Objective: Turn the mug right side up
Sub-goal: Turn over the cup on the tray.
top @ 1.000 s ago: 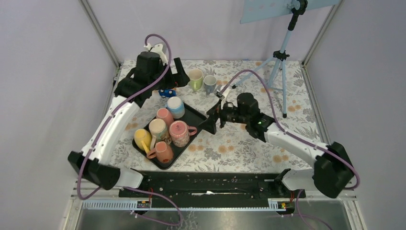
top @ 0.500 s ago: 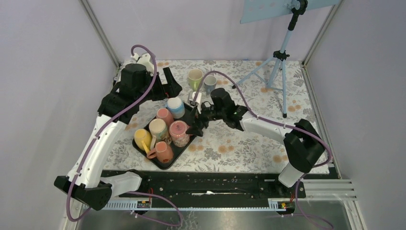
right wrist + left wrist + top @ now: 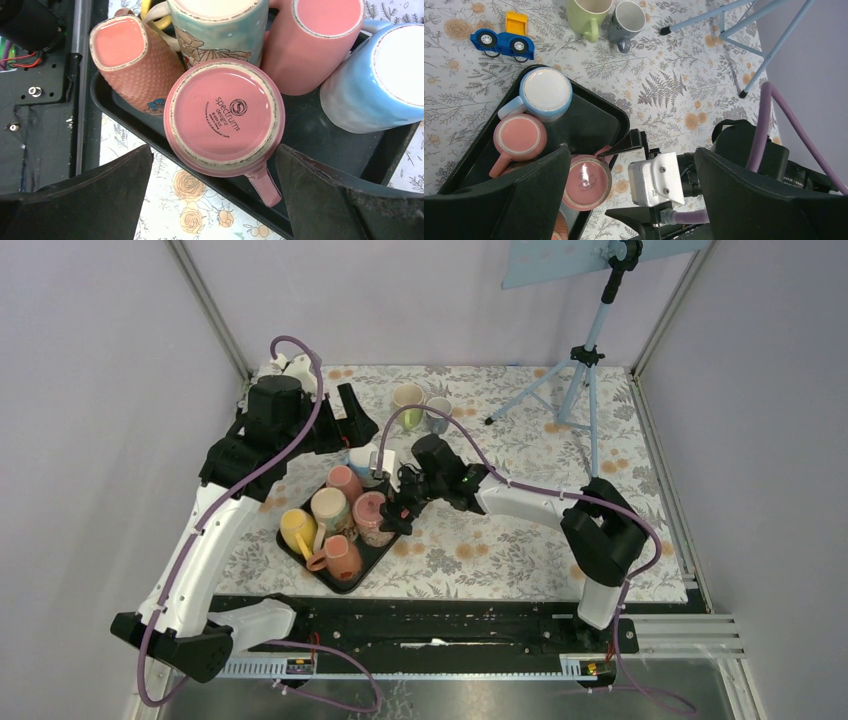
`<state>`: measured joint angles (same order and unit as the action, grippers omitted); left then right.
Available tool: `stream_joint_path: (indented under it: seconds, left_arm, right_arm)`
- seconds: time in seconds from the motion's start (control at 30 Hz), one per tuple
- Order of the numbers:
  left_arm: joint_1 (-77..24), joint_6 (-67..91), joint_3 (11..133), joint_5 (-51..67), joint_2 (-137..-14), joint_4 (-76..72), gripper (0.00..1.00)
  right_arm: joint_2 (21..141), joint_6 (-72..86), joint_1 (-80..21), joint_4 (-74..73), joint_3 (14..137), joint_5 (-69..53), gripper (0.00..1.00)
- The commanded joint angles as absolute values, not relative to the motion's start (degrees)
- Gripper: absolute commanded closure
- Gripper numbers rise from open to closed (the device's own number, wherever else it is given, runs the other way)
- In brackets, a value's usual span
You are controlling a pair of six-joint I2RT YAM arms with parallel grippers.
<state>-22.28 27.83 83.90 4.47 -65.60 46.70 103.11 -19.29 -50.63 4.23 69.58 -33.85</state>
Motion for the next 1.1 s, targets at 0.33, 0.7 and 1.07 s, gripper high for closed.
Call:
stream_joint_path:
  seconds: [0.33, 0.7, 1.07]
  left_arm:
    - [-22.0, 28.3, 84.6, 7.4, -64.0, 43.9, 0.01]
    - [-22.0, 28.6, 83.2, 7.9, -63.7, 43.1, 0.01]
    - [-22.0, 29.1, 81.6, 8.6, -63.5, 41.8, 0.01]
  right_arm:
    - [105.2, -20.9, -52.1, 10.8, 69.9, -27.0, 0.0]
    - [107.6, -19.1, -52.1, 11.2, 69.6, -26.2, 0.0]
    - [106.0, -15.1, -52.1, 15.3, 67.0, -10.3, 0.0]
